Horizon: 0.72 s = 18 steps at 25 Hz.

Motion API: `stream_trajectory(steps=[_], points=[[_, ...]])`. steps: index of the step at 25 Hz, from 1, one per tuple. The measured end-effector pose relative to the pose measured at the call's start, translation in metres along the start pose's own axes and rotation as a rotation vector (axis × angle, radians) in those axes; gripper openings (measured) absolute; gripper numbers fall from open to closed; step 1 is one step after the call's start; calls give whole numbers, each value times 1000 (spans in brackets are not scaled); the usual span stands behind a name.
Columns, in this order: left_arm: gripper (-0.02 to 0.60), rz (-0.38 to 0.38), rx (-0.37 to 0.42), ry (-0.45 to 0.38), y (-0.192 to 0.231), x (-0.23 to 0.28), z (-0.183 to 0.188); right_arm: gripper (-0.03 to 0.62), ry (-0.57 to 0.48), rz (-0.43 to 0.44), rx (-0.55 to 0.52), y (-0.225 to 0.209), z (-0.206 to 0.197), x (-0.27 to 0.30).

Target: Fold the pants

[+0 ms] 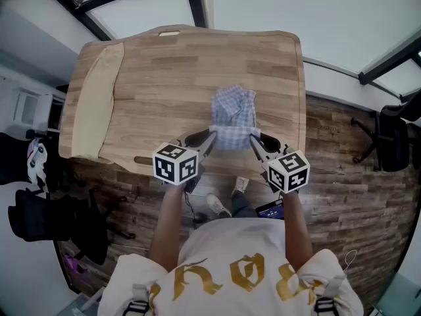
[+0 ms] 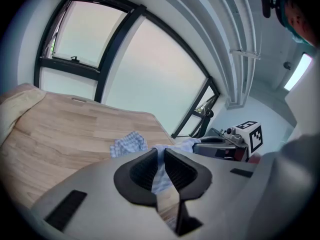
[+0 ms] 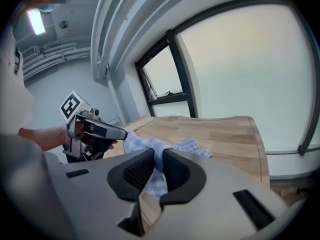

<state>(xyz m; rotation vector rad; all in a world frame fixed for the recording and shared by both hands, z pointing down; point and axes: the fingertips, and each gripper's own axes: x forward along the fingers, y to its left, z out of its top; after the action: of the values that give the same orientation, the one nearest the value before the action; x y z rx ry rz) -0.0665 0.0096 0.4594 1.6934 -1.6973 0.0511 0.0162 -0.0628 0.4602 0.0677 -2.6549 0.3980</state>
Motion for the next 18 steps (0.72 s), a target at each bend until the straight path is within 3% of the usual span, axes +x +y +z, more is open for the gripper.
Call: stream_trajectory(steps=[4, 7, 13, 18], points=[[72, 38, -18, 12, 29, 31, 22, 63, -1, -3, 8, -33, 11, 35], [72, 78, -75, 41, 58, 67, 31, 63, 34, 4, 49, -67, 11, 66], [72, 205, -98, 166, 122, 133, 31, 63, 184, 51, 136, -119, -1, 136], [72, 306, -46, 287, 161, 175, 11, 63, 339, 47, 51, -155, -37, 188]])
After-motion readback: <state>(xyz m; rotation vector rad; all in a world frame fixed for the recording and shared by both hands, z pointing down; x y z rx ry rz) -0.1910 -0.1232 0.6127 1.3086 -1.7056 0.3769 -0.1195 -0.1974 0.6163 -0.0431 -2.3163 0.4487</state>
